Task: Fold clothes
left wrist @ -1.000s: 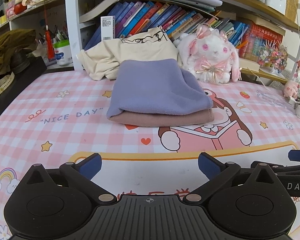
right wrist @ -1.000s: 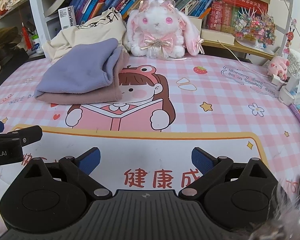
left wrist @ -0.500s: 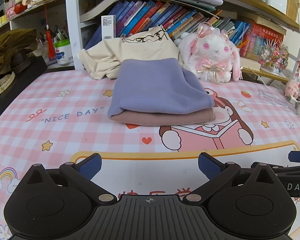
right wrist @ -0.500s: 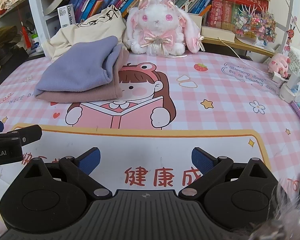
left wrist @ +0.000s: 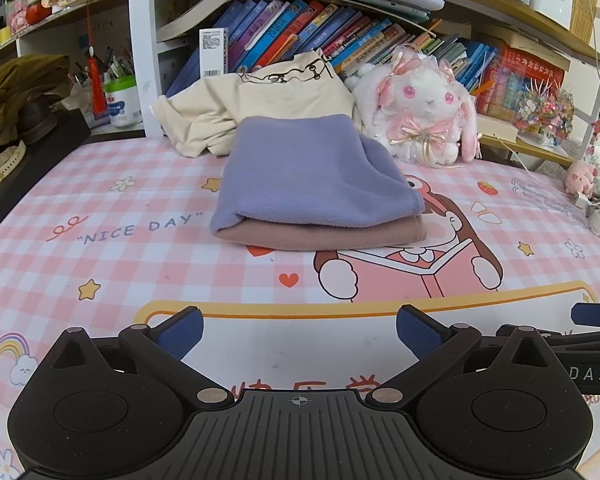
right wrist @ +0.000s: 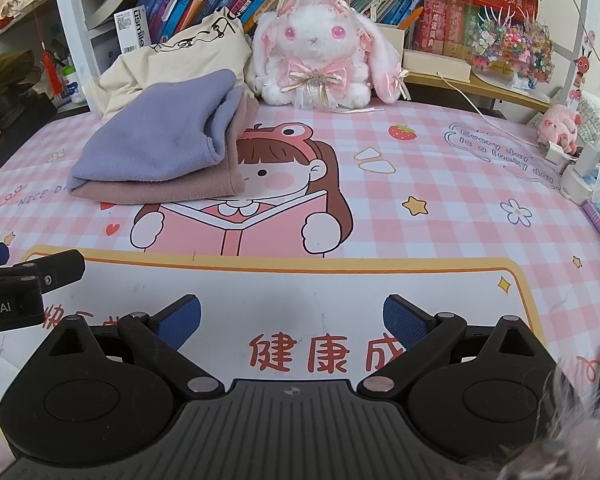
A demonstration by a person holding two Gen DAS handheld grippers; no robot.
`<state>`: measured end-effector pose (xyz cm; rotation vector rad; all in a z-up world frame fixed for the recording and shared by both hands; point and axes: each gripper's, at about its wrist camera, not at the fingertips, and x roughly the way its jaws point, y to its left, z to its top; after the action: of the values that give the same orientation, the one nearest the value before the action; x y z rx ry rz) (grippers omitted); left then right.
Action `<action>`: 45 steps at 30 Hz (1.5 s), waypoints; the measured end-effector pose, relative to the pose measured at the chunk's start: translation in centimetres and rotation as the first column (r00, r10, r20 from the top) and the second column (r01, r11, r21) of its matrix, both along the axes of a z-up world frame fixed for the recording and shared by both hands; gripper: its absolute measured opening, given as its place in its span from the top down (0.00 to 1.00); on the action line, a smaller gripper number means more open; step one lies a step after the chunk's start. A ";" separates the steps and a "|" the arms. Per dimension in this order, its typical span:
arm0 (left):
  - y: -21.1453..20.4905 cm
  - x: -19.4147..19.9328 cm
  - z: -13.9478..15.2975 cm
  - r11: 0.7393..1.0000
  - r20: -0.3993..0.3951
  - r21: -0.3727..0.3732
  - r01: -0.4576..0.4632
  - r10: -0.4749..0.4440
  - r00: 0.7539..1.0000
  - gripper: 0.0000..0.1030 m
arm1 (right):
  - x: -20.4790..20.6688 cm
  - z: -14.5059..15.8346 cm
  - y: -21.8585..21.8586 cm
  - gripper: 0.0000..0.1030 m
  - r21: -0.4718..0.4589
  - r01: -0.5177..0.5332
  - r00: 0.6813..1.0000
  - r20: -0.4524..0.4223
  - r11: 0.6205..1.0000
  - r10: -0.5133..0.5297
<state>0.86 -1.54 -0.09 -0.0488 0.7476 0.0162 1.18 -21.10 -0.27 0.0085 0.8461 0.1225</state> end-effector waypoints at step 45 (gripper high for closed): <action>0.0 0.2 -0.1 1.000 -0.010 -0.007 0.011 -0.011 1.000 0.00 | 0.6 -0.3 0.2 0.04 -0.002 0.002 1.000 -0.017 1.000 -0.002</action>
<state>1.02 -1.57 -0.18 -0.0515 0.7584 0.0032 1.76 -20.91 -0.54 0.0090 0.8632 0.1200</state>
